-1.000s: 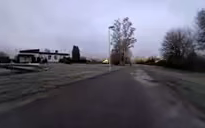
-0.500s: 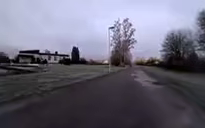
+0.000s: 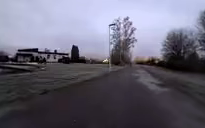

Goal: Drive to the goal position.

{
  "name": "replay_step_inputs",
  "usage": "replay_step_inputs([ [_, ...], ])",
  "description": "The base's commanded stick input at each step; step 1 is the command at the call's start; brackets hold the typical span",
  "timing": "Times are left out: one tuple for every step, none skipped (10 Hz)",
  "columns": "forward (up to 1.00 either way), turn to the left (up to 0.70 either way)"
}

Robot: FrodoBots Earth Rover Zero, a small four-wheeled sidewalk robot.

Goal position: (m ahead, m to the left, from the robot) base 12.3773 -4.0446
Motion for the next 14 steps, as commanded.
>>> replay_step_inputs([
  [1.00, 0.00],
  [1.00, 0.00],
  [1.00, 0.00],
  [1.00, 0.00],
  [1.00, -0.27],
  [1.00, -0.40],
  [1.00, -0.40],
  [1.00, -0.37],
  [1.00, -0.18],
  [1.00, 0.00],
  [1.00, 0.00],
  [1.00, 0.00],
  [1.00, 0.00],
  [1.00, 0.00],
])
